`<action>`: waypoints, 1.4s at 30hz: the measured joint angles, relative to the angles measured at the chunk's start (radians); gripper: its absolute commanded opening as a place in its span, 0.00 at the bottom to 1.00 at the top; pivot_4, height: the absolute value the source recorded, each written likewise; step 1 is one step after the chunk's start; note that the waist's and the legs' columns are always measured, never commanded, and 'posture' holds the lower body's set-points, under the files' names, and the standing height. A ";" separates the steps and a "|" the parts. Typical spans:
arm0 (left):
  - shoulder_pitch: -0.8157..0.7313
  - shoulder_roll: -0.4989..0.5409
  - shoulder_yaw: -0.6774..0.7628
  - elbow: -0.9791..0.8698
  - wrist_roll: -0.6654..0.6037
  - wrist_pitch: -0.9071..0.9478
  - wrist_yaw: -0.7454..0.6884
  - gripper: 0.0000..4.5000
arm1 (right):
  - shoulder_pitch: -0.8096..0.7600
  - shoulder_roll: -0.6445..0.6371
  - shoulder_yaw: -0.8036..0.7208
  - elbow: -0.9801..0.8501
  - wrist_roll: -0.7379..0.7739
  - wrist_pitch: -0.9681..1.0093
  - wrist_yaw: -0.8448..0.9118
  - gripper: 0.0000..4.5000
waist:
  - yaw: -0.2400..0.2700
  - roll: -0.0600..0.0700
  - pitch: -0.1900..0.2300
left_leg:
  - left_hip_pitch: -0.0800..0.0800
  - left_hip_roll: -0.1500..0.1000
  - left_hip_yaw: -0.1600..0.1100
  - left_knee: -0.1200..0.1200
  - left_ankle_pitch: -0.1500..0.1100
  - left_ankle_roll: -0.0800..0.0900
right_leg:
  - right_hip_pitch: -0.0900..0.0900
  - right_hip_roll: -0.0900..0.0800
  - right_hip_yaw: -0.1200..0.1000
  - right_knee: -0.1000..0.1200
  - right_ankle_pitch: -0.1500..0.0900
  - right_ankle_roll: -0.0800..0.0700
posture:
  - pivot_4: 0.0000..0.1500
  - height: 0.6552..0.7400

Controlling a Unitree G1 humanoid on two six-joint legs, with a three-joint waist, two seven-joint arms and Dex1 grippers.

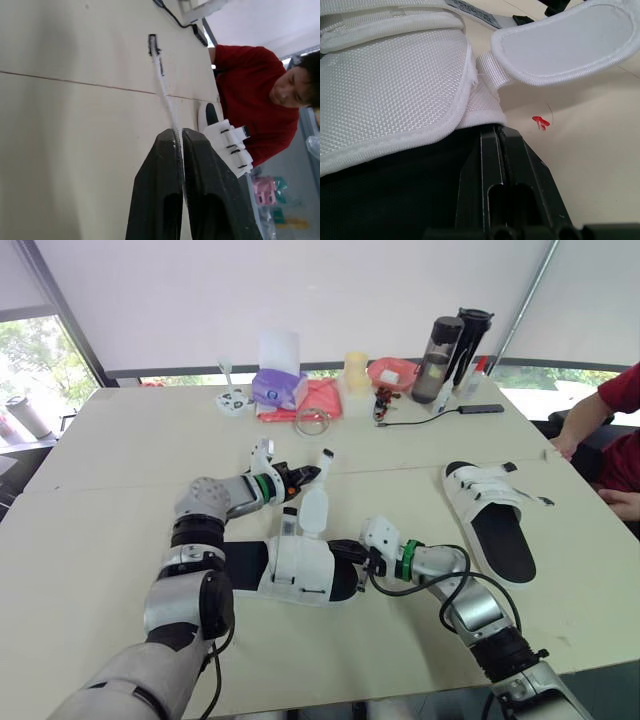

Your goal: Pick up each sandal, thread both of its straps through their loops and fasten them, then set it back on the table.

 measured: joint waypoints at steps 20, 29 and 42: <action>0.472 0.346 -0.377 -1.031 -0.046 -0.155 -0.608 0.02 | 0.006 0.009 0.002 0.010 -0.009 -0.020 0.000 0.00 | -0.007 0.003 0.000 | 0.000 0.001 0.000 -0.002 0.000 0.000 | -0.002 0.000 0.003 -0.002 -0.001 -0.009 | 1.00 1.00; 0.372 0.309 -0.222 -0.885 -0.219 0.003 -0.435 0.21 | -0.008 0.004 -0.008 0.032 -0.016 -0.024 0.000 0.00 | 0.006 -0.001 0.003 | -0.003 0.001 -0.003 0.000 0.000 0.000 | 0.001 0.001 0.003 -0.004 -0.002 -0.009 | 1.00 1.00; 0.125 0.304 -0.188 -0.228 -0.175 0.223 -0.321 0.99 | -0.013 0.011 -0.002 0.037 -0.017 -0.042 0.015 0.00 | 0.004 -0.002 0.003 | 0.001 0.000 -0.004 0.001 -0.001 -0.003 | -0.002 0.004 0.002 0.001 0.000 -0.008 | 1.00 1.00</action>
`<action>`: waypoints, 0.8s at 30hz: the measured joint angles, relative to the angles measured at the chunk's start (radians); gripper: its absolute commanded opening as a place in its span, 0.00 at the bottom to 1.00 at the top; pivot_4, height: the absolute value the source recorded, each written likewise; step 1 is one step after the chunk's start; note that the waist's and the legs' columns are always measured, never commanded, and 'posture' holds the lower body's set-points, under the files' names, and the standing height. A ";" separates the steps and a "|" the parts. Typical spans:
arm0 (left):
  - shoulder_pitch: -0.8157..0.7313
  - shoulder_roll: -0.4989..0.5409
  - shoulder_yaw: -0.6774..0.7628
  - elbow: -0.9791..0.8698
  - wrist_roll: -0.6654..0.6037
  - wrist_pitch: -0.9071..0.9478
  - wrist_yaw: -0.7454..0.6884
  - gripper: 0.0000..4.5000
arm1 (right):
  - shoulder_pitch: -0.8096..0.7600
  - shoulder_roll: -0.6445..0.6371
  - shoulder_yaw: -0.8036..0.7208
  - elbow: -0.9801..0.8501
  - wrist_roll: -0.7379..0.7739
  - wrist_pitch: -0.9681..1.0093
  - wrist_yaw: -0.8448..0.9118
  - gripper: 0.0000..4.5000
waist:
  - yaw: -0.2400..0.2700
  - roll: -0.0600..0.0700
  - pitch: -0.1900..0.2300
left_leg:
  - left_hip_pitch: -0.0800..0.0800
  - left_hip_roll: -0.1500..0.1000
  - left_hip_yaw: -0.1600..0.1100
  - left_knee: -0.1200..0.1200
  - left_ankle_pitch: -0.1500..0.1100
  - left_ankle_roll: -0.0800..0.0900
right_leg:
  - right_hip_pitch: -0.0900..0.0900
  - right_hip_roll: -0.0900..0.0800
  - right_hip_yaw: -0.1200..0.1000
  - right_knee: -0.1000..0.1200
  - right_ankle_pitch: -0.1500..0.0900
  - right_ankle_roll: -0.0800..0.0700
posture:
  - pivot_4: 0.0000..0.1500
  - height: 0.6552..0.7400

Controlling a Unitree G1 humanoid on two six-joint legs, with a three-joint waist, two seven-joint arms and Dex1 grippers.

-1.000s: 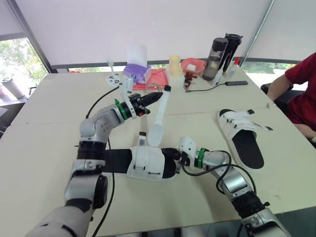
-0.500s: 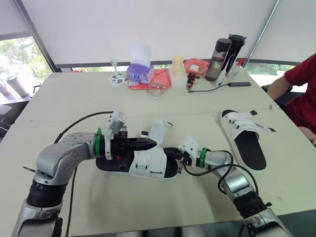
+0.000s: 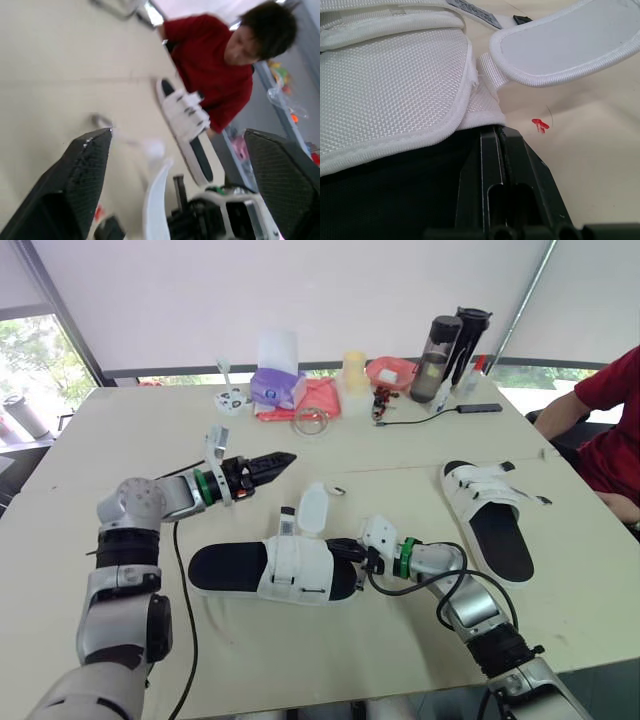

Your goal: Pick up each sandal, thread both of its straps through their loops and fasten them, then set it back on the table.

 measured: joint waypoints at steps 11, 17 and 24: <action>-0.102 -0.079 -0.064 0.243 0.131 -0.020 -0.103 0.99 | 0.011 -0.001 0.002 -0.010 0.000 0.000 -0.009 0.00 | -0.001 0.000 0.000 | 0.000 0.000 0.000 0.000 0.000 0.000 | 0.000 -0.001 0.000 -0.001 0.001 0.002 | 1.00 1.00; -0.180 -0.122 -0.066 0.397 0.206 -0.102 -0.153 0.99 | 0.012 -0.001 0.001 -0.011 0.000 0.000 -0.015 0.00 | 0.000 0.000 0.000 | 0.000 0.000 0.000 0.000 0.000 0.000 | 0.000 -0.001 0.000 -0.001 0.001 0.003 | 1.00 1.00; -0.271 -0.175 -0.028 0.568 0.249 -0.187 -0.204 0.99 | 0.019 0.001 0.001 -0.017 0.000 0.000 -0.026 0.00 | -0.001 -0.001 0.001 | 0.000 0.000 0.000 0.000 0.000 0.000 | 0.000 -0.001 0.000 -0.001 0.002 0.003 | 1.00 1.00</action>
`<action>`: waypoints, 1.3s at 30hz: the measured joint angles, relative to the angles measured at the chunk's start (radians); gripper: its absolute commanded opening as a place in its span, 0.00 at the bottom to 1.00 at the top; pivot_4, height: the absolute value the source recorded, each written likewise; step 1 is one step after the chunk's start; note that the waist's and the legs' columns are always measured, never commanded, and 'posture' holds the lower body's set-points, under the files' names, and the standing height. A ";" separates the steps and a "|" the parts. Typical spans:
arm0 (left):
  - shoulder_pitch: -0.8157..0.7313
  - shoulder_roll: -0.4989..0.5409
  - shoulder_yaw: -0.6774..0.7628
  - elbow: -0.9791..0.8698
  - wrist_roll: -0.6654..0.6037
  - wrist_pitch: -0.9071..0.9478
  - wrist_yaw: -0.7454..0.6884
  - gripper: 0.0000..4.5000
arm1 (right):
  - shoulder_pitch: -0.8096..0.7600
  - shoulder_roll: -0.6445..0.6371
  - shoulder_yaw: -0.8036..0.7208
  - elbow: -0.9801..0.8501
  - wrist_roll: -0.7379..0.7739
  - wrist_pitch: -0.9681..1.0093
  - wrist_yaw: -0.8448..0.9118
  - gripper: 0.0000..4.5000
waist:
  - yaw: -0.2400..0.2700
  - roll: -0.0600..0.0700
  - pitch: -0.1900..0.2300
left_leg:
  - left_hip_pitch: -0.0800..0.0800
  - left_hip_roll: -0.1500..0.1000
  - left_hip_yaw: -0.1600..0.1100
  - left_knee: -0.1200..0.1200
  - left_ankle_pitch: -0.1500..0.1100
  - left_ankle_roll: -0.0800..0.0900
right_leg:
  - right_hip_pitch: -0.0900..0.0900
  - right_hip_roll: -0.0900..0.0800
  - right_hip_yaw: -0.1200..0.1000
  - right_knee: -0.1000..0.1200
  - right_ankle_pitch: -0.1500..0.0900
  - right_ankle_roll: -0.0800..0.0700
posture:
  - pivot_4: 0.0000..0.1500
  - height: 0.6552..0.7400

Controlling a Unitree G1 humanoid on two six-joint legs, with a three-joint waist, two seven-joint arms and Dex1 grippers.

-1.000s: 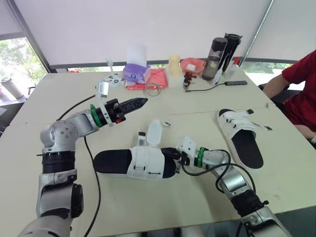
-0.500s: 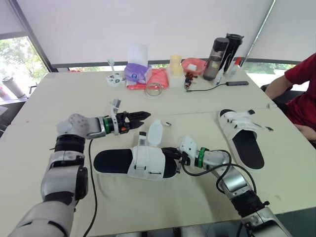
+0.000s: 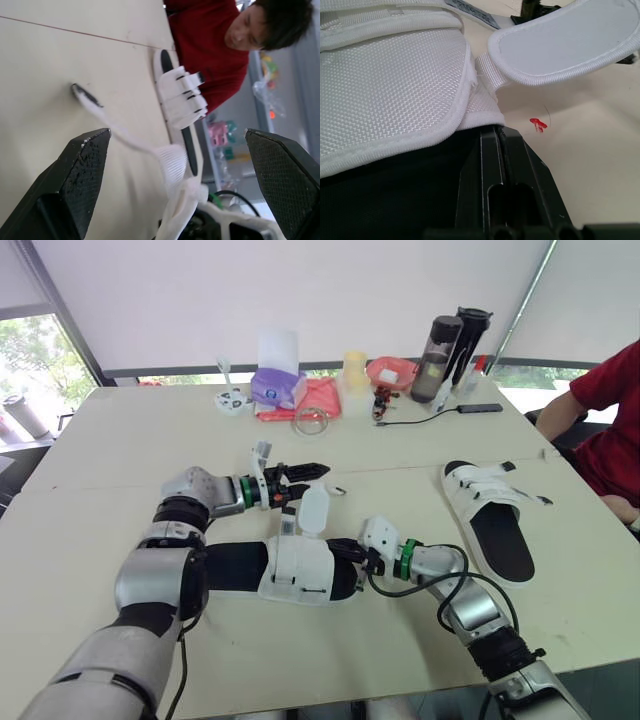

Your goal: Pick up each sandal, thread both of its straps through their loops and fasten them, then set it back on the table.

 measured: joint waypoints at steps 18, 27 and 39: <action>-0.024 -0.033 0.030 0.053 0.089 -0.043 -0.072 0.01 | 0.008 0.001 0.000 -0.013 0.000 0.000 -0.030 0.00 | -0.001 0.000 0.000 | 0.000 0.000 0.000 0.000 0.000 0.000 | 0.000 0.000 0.000 0.000 0.000 0.000 | 1.00 1.00; -0.025 0.019 0.071 0.049 0.091 -0.045 -0.081 0.01 | 0.005 0.003 0.001 -0.013 0.000 0.000 -0.034 0.00 | -0.002 0.000 0.000 | 0.000 0.000 0.000 0.001 0.000 0.000 | 0.000 0.000 0.000 0.001 0.000 0.000 | 1.00 1.00; 0.301 0.047 -0.029 -0.818 0.070 -0.211 -0.088 0.01 | 0.014 0.004 0.005 -0.014 -0.001 0.000 -0.043 0.00 | 0.001 0.001 0.000 | 0.000 0.000 0.001 0.000 0.000 0.000 | 0.000 -0.001 0.001 0.001 0.003 -0.005 | 1.00 1.00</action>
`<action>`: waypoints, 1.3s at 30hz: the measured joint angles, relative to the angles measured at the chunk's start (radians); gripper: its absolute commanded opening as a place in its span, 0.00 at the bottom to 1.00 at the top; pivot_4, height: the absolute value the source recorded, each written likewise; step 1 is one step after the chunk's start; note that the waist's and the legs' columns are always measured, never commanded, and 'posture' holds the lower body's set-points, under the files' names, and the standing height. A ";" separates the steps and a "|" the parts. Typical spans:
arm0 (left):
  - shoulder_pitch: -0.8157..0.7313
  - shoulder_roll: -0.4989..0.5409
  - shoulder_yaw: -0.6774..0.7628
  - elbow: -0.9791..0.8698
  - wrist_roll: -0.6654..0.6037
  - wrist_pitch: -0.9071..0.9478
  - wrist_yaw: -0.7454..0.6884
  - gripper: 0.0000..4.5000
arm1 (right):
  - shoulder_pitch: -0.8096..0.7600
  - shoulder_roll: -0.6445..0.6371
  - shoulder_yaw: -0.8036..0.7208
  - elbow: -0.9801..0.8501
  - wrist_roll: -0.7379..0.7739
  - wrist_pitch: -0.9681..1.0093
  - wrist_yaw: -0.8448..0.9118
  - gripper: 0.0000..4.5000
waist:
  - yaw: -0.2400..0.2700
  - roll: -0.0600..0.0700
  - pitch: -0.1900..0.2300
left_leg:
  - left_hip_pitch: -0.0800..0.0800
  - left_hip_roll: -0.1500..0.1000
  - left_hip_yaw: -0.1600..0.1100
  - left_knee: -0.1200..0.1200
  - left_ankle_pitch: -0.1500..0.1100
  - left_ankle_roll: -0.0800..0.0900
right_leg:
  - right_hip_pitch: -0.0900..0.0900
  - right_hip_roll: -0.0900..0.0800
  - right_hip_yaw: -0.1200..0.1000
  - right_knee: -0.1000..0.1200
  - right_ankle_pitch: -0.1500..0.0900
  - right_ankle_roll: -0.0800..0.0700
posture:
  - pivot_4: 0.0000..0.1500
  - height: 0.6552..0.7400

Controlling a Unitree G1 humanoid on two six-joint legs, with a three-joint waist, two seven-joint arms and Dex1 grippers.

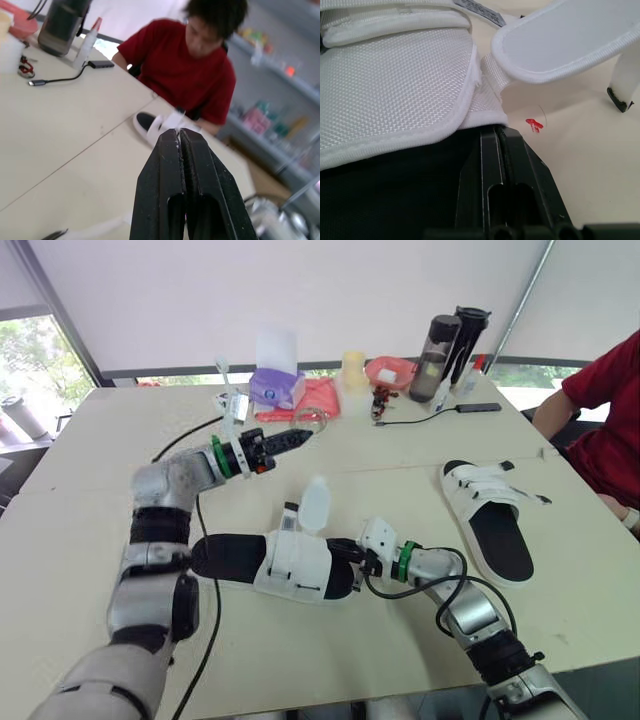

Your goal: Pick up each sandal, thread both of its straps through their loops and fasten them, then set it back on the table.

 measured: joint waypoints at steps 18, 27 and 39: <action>-0.038 0.117 0.167 0.154 -0.228 0.560 0.186 0.99 | -0.020 0.001 0.007 0.027 -0.001 -0.024 0.007 0.00 | -0.001 -0.001 0.000 | 0.001 0.000 -0.001 0.001 0.002 0.002 | 0.000 0.004 0.000 0.001 -0.002 0.003 | 1.00 1.00; -0.164 0.106 0.045 0.437 -0.167 0.555 0.118 0.99 | -0.015 0.001 0.007 0.030 -0.001 -0.025 0.007 0.00 | 0.000 -0.001 0.000 | 0.001 0.000 -0.001 0.002 0.001 -0.001 | 0.001 0.003 0.000 0.002 -0.002 0.003 | 1.00 1.00; -0.312 -0.009 -0.049 0.793 -0.004 0.308 -0.026 0.99 | -0.010 0.001 0.006 0.025 -0.002 -0.024 0.001 0.00 | 0.000 -0.001 0.000 | 0.001 0.000 -0.001 0.002 0.001 -0.001 | 0.001 0.002 0.000 0.002 -0.002 0.003 | 1.00 1.00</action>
